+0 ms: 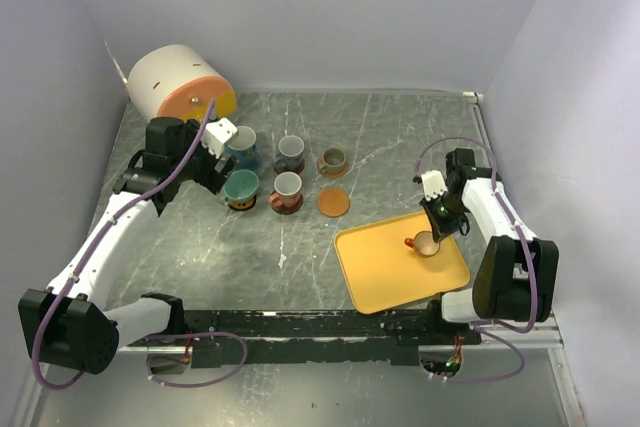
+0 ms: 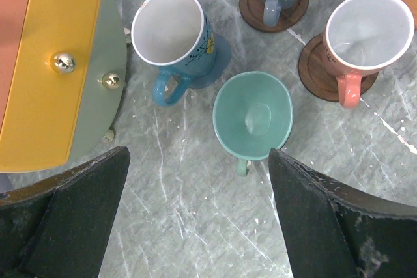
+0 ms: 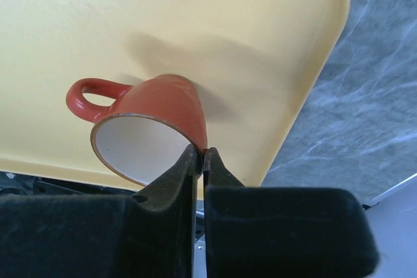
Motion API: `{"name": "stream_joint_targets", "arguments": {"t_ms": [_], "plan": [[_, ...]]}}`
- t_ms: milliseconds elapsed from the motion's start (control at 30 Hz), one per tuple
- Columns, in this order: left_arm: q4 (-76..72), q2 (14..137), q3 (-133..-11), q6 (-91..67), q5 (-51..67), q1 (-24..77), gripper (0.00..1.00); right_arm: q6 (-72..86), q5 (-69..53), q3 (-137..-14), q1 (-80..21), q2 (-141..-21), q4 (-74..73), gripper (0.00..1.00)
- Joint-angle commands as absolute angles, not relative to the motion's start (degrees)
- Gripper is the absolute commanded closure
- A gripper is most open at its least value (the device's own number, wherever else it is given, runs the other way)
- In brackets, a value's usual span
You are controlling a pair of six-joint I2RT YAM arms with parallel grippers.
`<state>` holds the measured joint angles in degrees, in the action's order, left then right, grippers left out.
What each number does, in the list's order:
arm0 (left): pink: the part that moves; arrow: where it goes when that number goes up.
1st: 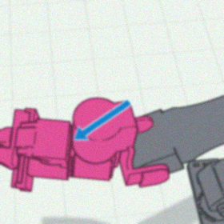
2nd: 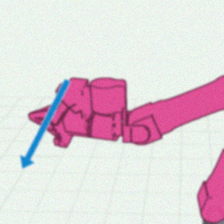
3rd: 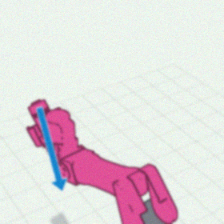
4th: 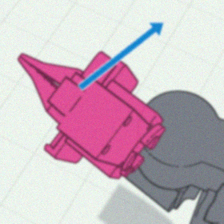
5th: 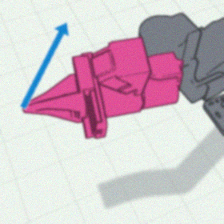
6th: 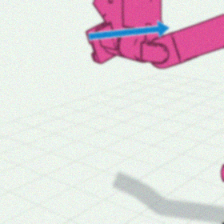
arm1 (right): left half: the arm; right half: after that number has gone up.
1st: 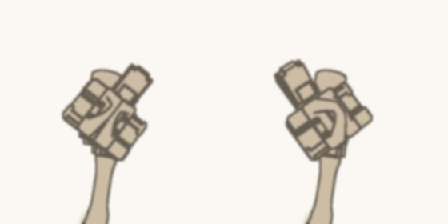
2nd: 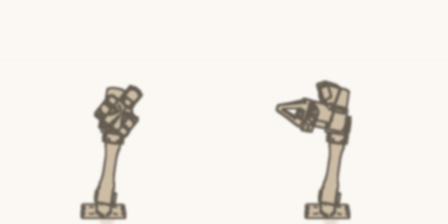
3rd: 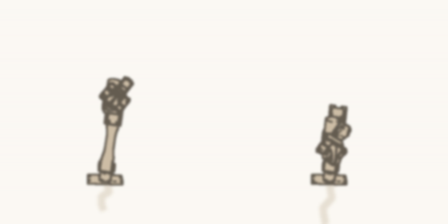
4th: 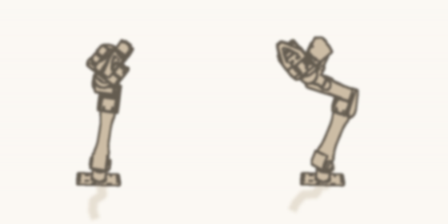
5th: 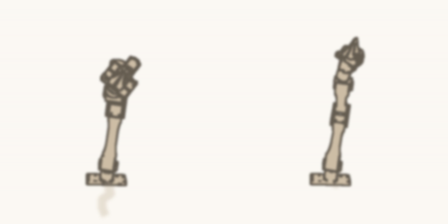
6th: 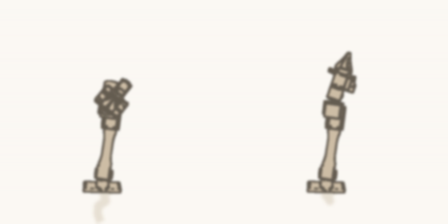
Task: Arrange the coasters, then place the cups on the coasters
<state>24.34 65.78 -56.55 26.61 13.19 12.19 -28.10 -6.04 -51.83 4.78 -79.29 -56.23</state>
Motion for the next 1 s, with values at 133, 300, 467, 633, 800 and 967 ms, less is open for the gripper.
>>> {"name": "stream_joint_targets", "arguments": {"t_ms": [133, 300, 467, 633, 800, 967], "plan": [[24.70, 65.56, -56.99, 27.09, 14.14, 11.69, 0.01, -30.04, -11.82, -60.44, 2.49, -80.63, -58.83, 1.00], [24.72, 65.57, -57.17, 26.92, 14.23, 11.69, 0.01, -29.47, -10.94, -66.68, -3.90, -83.44, -59.37, 1.00], [24.46, 65.28, -57.01, 26.42, 14.03, 11.69, 0.01, -30.35, -8.01, -74.49, -13.35, -88.97, -59.26, 1.00], [24.51, 64.57, -56.57, 25.64, 14.33, 11.60, 0.01, -33.09, -6.87, -84.28, -18.93, -96.62, -60.31, 1.00], [24.02, 63.82, -55.97, 24.66, 14.68, 10.87, 0.01, -36.01, -4.23, -91.38, -23.98, -103.11, -61.35, 1.00], [23.91, 63.94, -56.10, 24.46, 15.15, 10.29, 0.01, -40.65, -4.37, -97.29, -27.00, -108.10, -62.74, 1.00]]}}
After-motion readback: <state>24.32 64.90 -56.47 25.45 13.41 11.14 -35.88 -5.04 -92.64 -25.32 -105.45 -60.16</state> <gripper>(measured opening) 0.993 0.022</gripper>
